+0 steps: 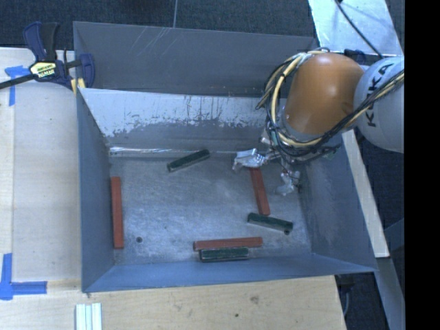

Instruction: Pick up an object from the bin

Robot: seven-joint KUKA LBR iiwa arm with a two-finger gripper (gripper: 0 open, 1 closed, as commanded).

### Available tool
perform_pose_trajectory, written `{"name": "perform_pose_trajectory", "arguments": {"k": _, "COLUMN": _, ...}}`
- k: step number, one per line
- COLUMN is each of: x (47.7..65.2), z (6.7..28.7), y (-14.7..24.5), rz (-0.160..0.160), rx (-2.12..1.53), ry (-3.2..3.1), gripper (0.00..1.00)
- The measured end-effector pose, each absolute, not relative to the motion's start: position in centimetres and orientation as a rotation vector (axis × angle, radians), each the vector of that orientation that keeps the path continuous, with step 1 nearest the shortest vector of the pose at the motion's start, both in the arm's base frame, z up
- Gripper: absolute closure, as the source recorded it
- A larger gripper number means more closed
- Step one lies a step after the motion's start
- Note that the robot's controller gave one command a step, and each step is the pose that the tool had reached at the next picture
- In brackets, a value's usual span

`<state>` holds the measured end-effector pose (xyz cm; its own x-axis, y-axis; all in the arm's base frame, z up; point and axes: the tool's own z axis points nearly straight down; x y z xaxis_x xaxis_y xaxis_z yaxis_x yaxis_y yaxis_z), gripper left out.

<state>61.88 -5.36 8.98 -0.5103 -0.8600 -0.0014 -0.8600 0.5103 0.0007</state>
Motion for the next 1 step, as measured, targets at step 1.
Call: {"name": "perform_pose_trajectory", "arguments": {"k": 1, "x": 62.49, "z": 6.94, "y": -3.11, "rz": 0.002, "rx": -1.7, "ry": 2.641, "gripper": 0.0}}
